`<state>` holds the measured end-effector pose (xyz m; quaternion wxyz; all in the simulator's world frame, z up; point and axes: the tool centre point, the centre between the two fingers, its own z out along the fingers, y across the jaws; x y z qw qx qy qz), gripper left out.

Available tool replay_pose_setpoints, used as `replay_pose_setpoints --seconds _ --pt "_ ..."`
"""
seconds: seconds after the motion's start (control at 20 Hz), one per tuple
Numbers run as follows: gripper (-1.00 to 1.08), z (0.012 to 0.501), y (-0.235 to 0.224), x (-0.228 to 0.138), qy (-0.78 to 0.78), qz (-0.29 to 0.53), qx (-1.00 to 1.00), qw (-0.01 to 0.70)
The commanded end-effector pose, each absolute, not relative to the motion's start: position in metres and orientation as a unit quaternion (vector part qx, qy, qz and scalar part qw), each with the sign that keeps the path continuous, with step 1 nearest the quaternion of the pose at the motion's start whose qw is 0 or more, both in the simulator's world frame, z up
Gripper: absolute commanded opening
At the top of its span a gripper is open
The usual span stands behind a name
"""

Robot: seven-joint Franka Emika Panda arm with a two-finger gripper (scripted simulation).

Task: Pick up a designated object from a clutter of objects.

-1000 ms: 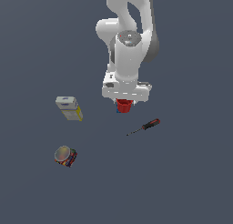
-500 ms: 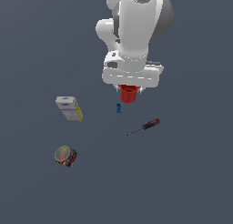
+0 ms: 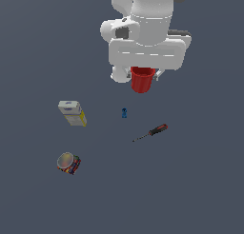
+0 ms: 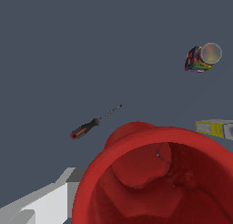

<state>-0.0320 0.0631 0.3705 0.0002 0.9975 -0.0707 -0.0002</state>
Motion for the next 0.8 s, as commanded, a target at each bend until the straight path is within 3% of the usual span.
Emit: replay_pose_setpoints --seconds 0.0,0.75 --pt "-1.00 0.393 0.066 -0.028 -0.071 0.000 0.997 0.000" --pt "-1.00 0.455 0.075 -0.013 -0.071 0.000 0.997 0.000"
